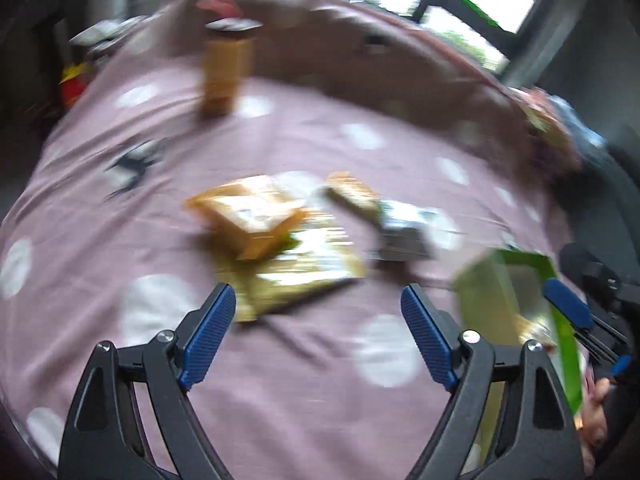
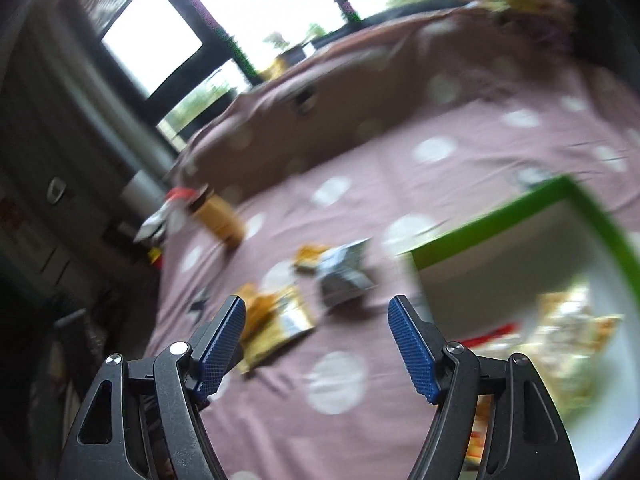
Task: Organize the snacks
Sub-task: 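Open the right tool to drop the chip bag into the box, then move the right tool to the gold-and-yellow wrapper and grasp it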
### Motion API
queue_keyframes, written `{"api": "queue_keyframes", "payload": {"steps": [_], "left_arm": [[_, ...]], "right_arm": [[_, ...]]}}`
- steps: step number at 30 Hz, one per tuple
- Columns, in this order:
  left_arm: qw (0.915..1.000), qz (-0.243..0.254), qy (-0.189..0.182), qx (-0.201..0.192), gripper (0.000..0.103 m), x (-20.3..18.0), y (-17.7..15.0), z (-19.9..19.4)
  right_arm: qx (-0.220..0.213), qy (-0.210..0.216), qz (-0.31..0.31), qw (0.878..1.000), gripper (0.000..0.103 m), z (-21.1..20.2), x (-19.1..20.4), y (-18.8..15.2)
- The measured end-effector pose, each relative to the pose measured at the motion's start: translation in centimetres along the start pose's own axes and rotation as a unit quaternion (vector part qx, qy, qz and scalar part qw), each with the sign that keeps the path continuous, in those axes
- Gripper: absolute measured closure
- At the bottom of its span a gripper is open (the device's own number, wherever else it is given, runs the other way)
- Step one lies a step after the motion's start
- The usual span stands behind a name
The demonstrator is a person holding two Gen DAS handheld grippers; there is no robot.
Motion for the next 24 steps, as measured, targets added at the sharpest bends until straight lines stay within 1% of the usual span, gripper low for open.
{"api": "queue_keyframes", "payload": {"steps": [2,4,6,8,11,13,15,17,19,20,21,22,23,24], "left_arm": [[0.9986,-0.048,0.021,-0.006,0.018,3.0,0.7,0.1],[0.9964,-0.076,0.037,-0.004,0.018,4.6,1.0,0.6],[0.9941,-0.100,0.043,0.003,0.018,6.2,1.3,0.9],[0.9922,-0.114,0.048,0.012,0.018,7.5,1.4,1.3],[0.9910,-0.116,0.064,0.022,0.018,8.3,1.5,2.0],[0.9895,-0.122,0.070,0.034,0.019,8.6,1.4,2.7],[0.9888,-0.126,0.067,0.044,0.020,8.8,1.3,3.4],[0.9893,-0.122,0.061,0.051,0.020,8.8,1.1,3.9],[0.9901,-0.111,0.072,0.048,0.022,8.6,1.0,4.3],[0.9905,-0.101,0.082,0.043,0.025,8.3,0.9,4.4],[0.9911,-0.094,0.086,0.039,0.028,8.1,0.8,4.5],[0.9917,-0.087,0.085,0.041,0.029,7.7,0.7,4.8],[0.9922,-0.080,0.086,0.042,0.029,7.5,0.6,5.0],[0.9929,-0.070,0.086,0.042,0.034,7.1,0.5,5.2]], "right_arm": [[0.007,-0.009,-0.009,1.000,0.029,2.4,1.3,0.3],[0.030,-0.019,-0.023,0.999,0.029,5.2,2.4,0.3],[0.056,-0.014,-0.036,0.998,0.029,8.0,3.3,-0.1],[0.072,-0.009,-0.036,0.997,0.029,9.7,3.5,-0.6],[0.100,-0.016,-0.038,0.994,0.029,12.9,4.0,-1.7],[0.119,-0.022,-0.041,0.992,0.029,14.3,4.1,-2.3],[0.136,-0.032,-0.039,0.989,0.029,15.5,3.8,-2.9],[0.152,-0.027,-0.033,0.987,0.029,16.3,3.7,-3.5],[0.152,-0.025,-0.034,0.988,0.029,16.8,3.6,-3.7],[0.147,-0.024,-0.039,0.988,0.029,16.8,3.8,-3.6],[0.148,-0.019,-0.043,0.988,0.030,16.9,4.0,-3.7],[0.150,-0.011,-0.041,0.988,0.032,16.9,4.2,-3.7],[0.153,0.002,-0.037,0.988,0.039,17.1,4.4,-3.8],[0.160,0.022,-0.032,0.986,0.044,17.2,4.6,-4.0]]}}
Point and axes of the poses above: each gripper's, at about its wrist camera, not at the fingertips, and z roughly the way its jaws point, x to its left, y to its top, the point moved 3 cm from there along z, roughly the way its jaws point, and after that the axes turned 8 degrees about -z, right-handed, at the moved point
